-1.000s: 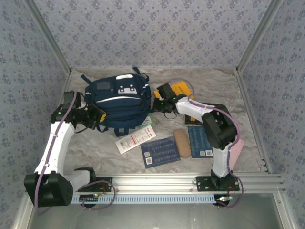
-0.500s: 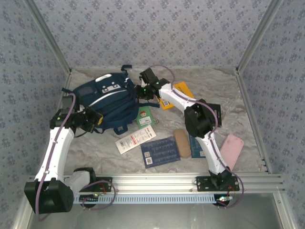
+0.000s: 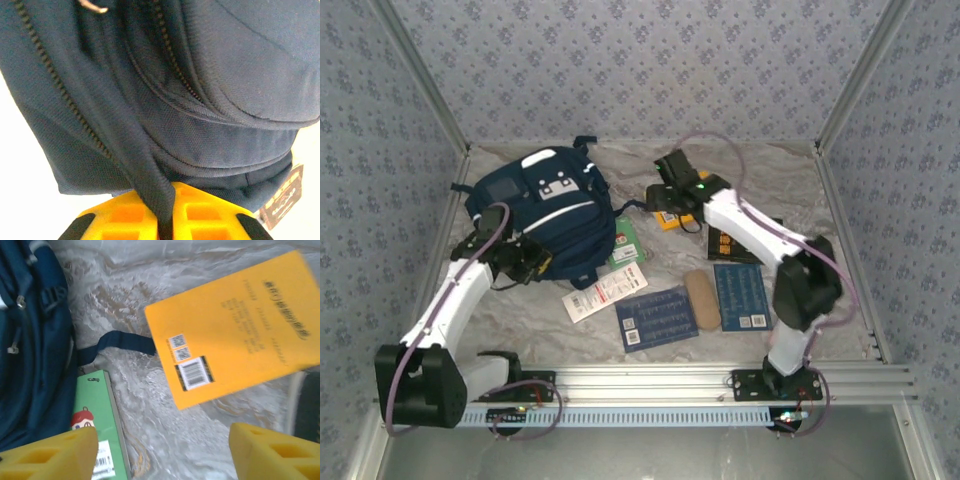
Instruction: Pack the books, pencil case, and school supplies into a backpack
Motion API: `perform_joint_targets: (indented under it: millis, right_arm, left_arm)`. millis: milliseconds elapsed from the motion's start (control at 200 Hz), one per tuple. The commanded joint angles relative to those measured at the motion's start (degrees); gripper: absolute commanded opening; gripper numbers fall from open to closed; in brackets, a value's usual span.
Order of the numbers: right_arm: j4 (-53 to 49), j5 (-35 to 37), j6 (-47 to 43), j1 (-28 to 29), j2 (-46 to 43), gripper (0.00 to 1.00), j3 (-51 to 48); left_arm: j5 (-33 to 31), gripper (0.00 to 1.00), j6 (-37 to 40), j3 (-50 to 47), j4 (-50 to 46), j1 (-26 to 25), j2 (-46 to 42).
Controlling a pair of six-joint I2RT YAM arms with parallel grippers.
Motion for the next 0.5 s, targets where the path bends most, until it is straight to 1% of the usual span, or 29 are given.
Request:
perform_joint_targets:
  millis: [0, 115, 225, 325, 410, 495]
  right_arm:
    - [5.6, -7.2, 0.4, -0.7, -7.9, 0.78, -10.7]
    - [9.7, -15.2, 0.4, -1.3, -16.2, 0.76, -21.8]
    - [9.4, -14.2, 0.6, -0.4, -21.3, 0.75, -26.7]
    - [9.0, -17.2, 2.8, 0.3, -22.1, 0.74, -28.6]
    - [9.3, -18.7, 6.0, 2.0, -21.0, 0.74, -29.2]
    - [9.4, -18.7, 8.2, 4.1, -19.8, 0.72, -29.2]
  left_arm:
    - [2.1, 0.16, 0.7, -2.8, 4.4, -3.9, -3.4]
    - [1.0, 0.18, -0.5, -5.2, 5.0, -9.0, -6.4]
    - [-0.2, 0.21, 0.0, -5.4, 5.2, -13.6, -7.7]
    - [-1.6, 0.21, 0.2, -4.0, 5.1, -16.5, -7.7]
    - [-1.9, 0.22, -0.4, -2.9, 5.6, -16.7, -8.2]
    - [-4.6, 0.21, -0.8, -1.0, 4.7, -16.7, -10.1]
